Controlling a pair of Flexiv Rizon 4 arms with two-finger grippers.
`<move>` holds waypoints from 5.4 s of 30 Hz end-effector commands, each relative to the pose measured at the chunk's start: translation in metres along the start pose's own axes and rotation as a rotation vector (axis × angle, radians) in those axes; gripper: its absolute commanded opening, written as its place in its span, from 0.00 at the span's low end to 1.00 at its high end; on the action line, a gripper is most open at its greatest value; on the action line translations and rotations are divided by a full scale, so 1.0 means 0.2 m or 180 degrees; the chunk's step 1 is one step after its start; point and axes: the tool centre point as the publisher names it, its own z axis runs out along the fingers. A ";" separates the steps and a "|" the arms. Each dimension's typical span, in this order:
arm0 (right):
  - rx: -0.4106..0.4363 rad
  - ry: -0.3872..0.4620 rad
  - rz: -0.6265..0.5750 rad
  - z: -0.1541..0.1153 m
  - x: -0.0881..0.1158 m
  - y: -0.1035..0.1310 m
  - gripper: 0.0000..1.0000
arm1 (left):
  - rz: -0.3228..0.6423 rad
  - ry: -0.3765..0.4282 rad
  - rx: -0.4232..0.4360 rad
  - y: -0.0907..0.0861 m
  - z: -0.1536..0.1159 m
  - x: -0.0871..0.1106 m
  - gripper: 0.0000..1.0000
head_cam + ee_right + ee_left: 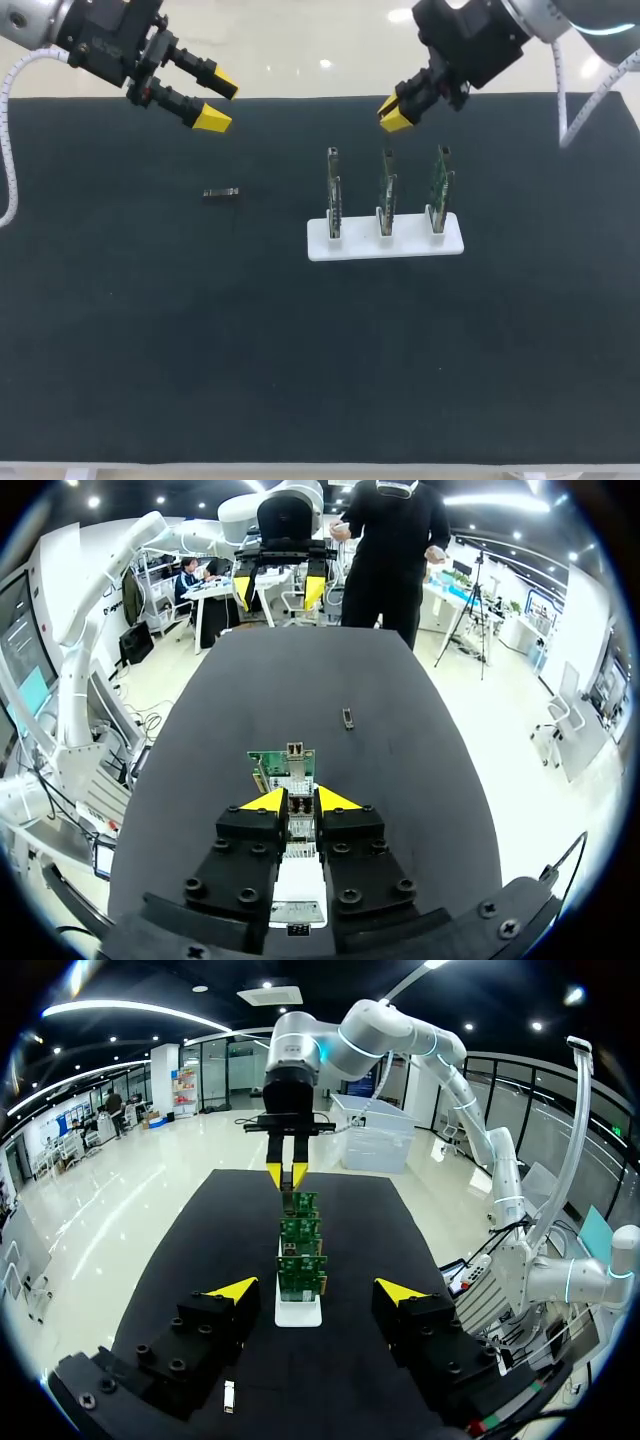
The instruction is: Pick up the optical module with the left hand, and insert it into the network port with the right hand.
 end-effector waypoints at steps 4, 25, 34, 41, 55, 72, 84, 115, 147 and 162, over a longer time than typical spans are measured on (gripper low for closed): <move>-0.0028 0.0028 0.0016 0.00 -0.02 -0.01 0.00 | -0.0003 0.0011 0.0004 0.00 0.00 0.00 1.00; -0.0050 0.0038 0.0024 -0.01 -0.01 0.00 0.00 | -0.0003 0.0011 0.0004 0.00 0.00 0.00 1.00; -0.0037 0.0004 0.0017 0.01 0.01 0.00 0.00 | -0.0003 0.0011 0.0004 0.00 0.00 0.00 1.00; -0.0033 0.0007 0.0011 0.01 0.01 0.00 0.00 | -0.0003 0.0011 0.0004 0.00 0.00 0.00 1.00; -0.0045 0.0042 0.0017 -0.01 0.00 0.01 0.00 | -0.0003 0.0011 0.0004 0.00 0.00 0.00 1.00; -0.0047 0.0016 0.0004 0.00 0.03 0.00 0.00 | -0.0003 0.0011 0.0004 0.00 0.00 0.00 1.00; -0.0031 -0.0030 -0.0002 0.02 0.04 0.01 0.00 | -0.0003 0.0011 0.0004 0.00 0.00 0.00 1.00; -0.0052 -0.0001 0.0002 0.01 0.02 0.00 0.00 | -0.0003 0.0011 0.0004 0.00 0.00 0.00 1.00; -0.0048 -0.0001 0.0003 0.00 0.01 0.00 0.00 | -0.0003 0.0011 0.0004 0.00 0.00 0.00 1.00; -0.0044 -0.0031 0.0005 0.00 0.05 0.00 0.00 | -0.0003 0.0011 0.0004 0.00 0.00 0.00 1.00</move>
